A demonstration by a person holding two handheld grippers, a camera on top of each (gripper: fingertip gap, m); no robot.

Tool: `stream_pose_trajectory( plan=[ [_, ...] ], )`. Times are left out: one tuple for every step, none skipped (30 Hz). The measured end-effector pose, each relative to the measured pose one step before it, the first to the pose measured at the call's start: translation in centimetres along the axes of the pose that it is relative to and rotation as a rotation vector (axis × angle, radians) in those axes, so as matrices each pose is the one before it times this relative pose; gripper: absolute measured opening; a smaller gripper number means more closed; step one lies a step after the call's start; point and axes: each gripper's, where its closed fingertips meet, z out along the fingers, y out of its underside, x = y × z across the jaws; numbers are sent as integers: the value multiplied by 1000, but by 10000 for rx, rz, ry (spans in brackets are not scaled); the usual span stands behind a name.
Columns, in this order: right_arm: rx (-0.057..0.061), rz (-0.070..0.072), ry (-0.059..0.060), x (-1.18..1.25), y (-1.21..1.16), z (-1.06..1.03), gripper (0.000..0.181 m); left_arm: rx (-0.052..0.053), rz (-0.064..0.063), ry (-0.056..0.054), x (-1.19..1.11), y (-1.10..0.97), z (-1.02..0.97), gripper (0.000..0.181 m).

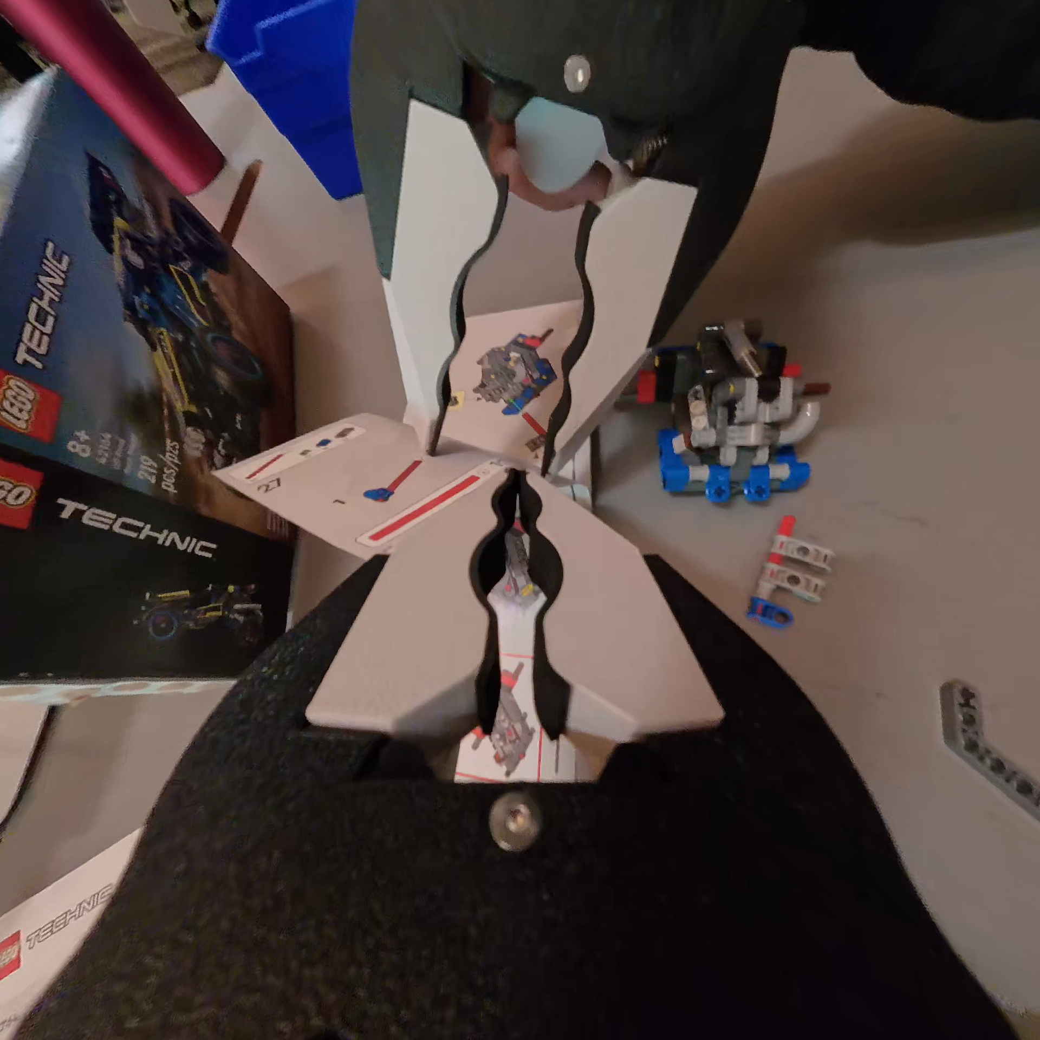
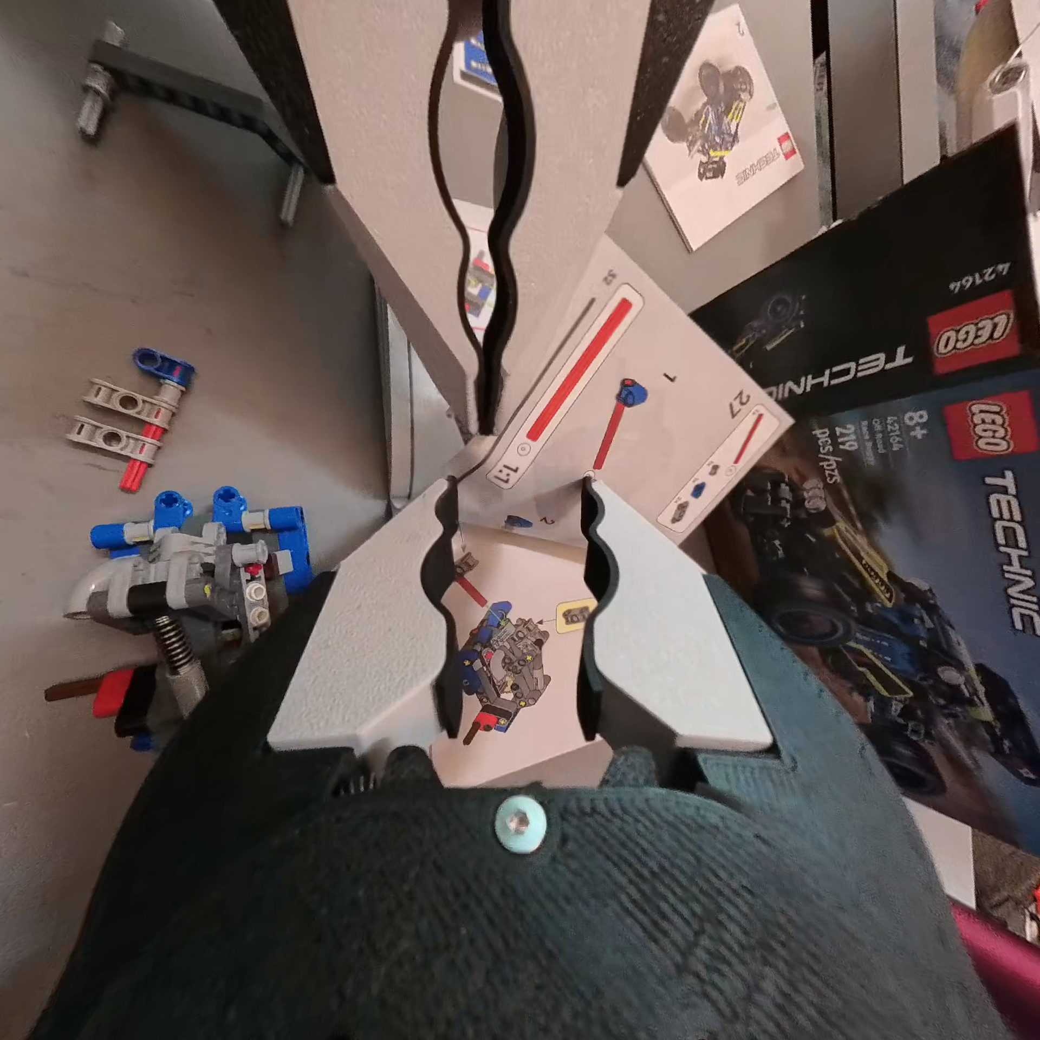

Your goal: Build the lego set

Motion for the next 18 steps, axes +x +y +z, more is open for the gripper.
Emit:
stream_pose_trajectory(
  plan=[
    [-156, 47, -11, -28, 324, -26, 42, 115, 31, -131, -103, -159, 171, 0],
    [-270, 65, -19, -9, 629, -119, 42, 66, 74, -140, -99, -84, 160, 0],
    [-331, 135, 63, 181, 877, -209, 40, 33, 82, -140, -73, -47, 168, 0],
    [-298, 185, 128, 337, 984, -251, 38, 57, 47, -137, -69, -81, 196, 0],
    [-227, 214, 158, 425, 1018, -214, 36, 126, 19, -128, 7, -203, 255, 0],
    [-168, 238, 161, 465, 1041, -80, 32, 137, 110, 5, 261, -216, 302, 0],
    [-119, 262, 150, 459, 942, 152, 25, -66, 273, 171, 484, 84, 227, 0],
    [-11, 221, 45, 205, 618, 365, 20, -366, 342, 86, 198, 443, -50, 0],
    [148, 50, -103, -205, 177, 450, 16, -504, 304, -171, -366, 583, -467, 0],
    [233, -150, -42, -255, -44, 413, 10, -402, 234, -239, -646, 470, -803, 0],
    [137, -195, 154, 51, 81, 308, 5, -226, 97, -85, -536, 349, -1002, 0],
    [-74, -119, 251, 327, 386, 200, 2, -46, -80, -7, -441, 234, -993, 0],
    [-147, -73, 155, 257, 532, 184, 0, 102, -143, -31, -440, 148, -902, 0],
    [-79, -29, -100, -98, 489, 204, 0, 3, -98, 214, -35, 414, -747, 0],
    [-44, 4, -275, -384, 440, 215, 0, -264, -125, 648, 683, 924, -565, 0],
    [-16, -19, -150, -237, 372, 189, 0, -458, -222, 867, 1127, 1271, -274, 0],
    [77, -54, 84, 66, 198, 88, 0, -447, -198, 615, 835, 1207, 135, 9],
    [204, -22, 145, 136, -61, -32, 0, -300, -80, 159, 209, 853, 520, 16]
  ],
)
